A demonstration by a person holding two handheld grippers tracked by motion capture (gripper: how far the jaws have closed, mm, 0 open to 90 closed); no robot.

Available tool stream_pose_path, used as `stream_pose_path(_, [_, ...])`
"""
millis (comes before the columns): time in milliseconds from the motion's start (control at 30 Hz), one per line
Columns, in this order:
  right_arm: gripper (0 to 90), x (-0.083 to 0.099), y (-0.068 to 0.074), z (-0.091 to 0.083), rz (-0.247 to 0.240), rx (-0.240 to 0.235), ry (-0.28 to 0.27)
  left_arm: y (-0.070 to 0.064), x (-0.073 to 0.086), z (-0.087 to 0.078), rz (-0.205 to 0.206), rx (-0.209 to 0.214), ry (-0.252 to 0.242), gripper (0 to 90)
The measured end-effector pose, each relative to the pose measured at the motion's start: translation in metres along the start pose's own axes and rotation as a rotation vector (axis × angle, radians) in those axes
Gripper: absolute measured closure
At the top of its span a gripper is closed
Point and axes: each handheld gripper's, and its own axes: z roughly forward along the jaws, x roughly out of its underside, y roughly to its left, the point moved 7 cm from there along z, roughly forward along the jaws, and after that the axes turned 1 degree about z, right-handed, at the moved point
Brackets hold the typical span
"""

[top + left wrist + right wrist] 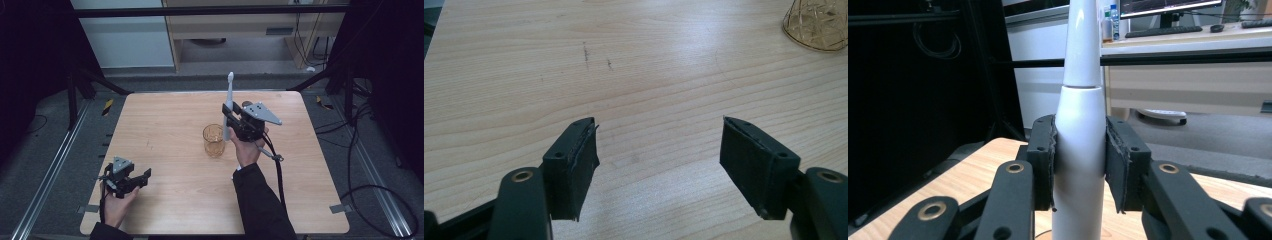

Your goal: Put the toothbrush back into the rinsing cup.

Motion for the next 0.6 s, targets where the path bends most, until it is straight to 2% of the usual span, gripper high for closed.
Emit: stream_pose_path(600, [67.2, -0.002, 0.015, 0.039, -0.004, 0.017, -0.032, 0.003, 0.001, 0.003, -0.004, -0.01, 0.006, 32.9])
